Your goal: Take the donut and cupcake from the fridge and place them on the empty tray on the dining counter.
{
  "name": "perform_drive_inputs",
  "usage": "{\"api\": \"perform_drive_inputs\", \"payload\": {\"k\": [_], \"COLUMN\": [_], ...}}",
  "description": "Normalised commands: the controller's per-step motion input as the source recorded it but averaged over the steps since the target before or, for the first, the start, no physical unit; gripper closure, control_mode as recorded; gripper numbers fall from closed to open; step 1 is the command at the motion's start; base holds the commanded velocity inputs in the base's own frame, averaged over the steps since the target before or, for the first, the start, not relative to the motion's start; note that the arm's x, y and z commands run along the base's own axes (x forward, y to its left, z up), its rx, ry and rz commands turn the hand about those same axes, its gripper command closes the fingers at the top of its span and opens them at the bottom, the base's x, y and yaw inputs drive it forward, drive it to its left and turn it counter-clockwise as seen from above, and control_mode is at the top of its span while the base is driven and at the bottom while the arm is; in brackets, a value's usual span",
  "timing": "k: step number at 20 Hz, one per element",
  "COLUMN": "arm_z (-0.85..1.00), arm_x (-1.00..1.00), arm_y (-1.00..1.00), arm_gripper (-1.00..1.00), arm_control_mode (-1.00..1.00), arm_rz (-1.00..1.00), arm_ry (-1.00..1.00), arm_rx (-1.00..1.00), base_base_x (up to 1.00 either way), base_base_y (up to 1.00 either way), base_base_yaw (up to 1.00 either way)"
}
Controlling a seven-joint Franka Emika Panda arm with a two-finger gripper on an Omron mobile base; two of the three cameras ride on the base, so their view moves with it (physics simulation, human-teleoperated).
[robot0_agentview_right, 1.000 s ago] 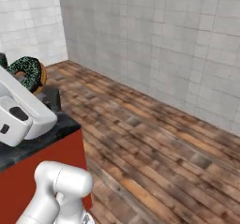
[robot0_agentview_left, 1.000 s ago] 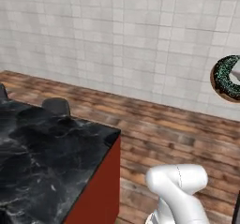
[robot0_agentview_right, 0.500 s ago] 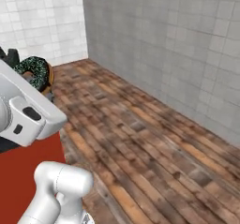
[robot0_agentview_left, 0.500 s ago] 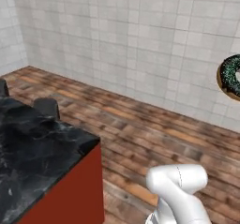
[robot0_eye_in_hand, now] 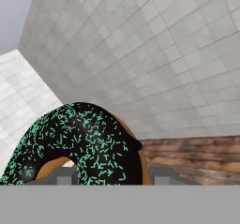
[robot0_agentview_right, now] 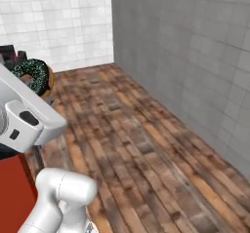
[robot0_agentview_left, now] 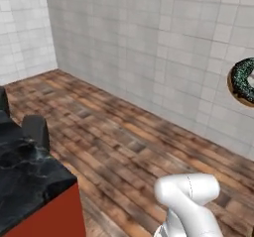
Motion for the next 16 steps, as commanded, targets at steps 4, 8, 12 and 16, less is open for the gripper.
{"api": "perform_drive_inputs", "payload": {"k": [4,8,12,16], "arm_z": [0.00,0.00,0.00,0.00], "arm_x": [0.00,0.00,0.00,0.00], "arm_y": [0.00,0.00,0.00,0.00], "arm_gripper": [1.00,1.00,1.00,1.00], "arm_control_mode": [1.00,1.00,1.00,1.00], "arm_rz": [0.00,0.00,0.00,0.00], "arm_ry": [0.00,0.00,0.00,0.00], "arm_rx": [0.00,0.00,0.00,0.00], "base_base_x": [1.00,0.85,0.38,0.09], "base_base_y": [-0.51,-0.21,-0.17,-0.89], "base_base_yaw": [0.52,0.79,0.88,0.39]}}
